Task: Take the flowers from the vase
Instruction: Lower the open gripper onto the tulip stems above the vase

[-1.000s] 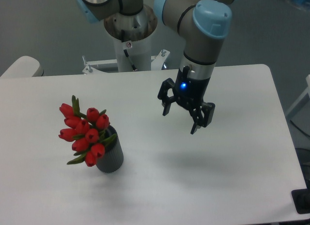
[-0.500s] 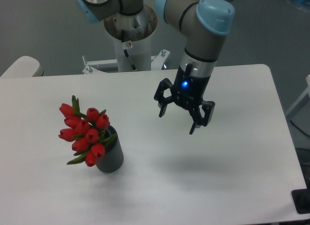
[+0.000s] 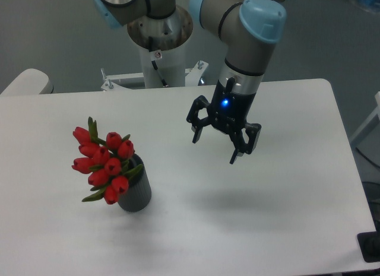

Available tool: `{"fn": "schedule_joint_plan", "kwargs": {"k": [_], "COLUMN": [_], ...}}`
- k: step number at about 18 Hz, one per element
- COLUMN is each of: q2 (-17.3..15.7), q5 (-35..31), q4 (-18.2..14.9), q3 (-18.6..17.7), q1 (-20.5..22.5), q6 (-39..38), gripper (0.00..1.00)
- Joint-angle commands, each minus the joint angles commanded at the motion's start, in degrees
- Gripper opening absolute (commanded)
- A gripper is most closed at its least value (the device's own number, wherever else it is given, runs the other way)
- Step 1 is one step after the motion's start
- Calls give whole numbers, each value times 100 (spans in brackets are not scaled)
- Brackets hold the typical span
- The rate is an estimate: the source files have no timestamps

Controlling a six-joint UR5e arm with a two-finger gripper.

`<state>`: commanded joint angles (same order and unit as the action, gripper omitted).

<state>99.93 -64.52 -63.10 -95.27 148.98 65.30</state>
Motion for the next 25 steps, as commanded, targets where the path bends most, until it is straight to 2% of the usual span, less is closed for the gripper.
{"fn": "schedule_joint_plan", "kwargs": {"k": [2,4,9,15,20,25], "q2": [-26,-26,-87,-167,-193,-237], "q5": [175,649,1397,1398,1398,1415], "q4": [9,17,61,167,378,509], "q3": [-114,-202,-501,-580,-800,-993], "q1": [17,44,18,-343,-536,-633], "q6": [-253,-719,-774,-668,34,44], "gripper": [100,100,100,100,100,100]}}
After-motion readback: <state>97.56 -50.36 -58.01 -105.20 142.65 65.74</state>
